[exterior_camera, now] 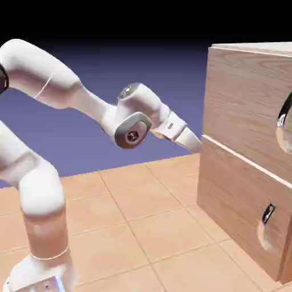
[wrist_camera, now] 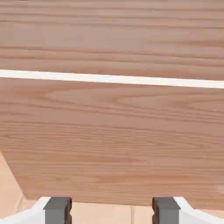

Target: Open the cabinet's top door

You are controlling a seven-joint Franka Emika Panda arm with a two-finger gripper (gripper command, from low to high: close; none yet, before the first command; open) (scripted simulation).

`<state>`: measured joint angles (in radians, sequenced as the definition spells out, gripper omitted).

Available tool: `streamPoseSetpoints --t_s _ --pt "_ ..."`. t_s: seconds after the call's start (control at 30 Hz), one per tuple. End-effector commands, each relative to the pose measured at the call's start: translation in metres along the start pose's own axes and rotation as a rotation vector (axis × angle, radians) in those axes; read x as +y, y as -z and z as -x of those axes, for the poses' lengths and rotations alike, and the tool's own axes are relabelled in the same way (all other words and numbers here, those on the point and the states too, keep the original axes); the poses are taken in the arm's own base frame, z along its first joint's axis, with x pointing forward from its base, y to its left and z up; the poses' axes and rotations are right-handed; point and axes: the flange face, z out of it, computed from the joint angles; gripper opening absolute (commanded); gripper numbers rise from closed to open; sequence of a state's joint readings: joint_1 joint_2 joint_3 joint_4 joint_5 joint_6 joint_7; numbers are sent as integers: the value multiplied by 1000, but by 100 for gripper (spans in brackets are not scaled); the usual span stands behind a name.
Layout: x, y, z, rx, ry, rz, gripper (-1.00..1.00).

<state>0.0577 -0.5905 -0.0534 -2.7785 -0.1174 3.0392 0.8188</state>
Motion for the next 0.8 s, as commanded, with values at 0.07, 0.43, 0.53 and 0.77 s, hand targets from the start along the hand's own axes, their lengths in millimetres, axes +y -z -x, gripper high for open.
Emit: streamPoseSetpoints --t_s 0.07,0.43,0.53,0.77 --pt "-16 16 -12 39 17 -47 0" --pt "-52 75 -52 181 55 -210 0" --pt "-55 89 -63 218 59 -251 0" --pt "-53 115 -88 300 58 -339 0"
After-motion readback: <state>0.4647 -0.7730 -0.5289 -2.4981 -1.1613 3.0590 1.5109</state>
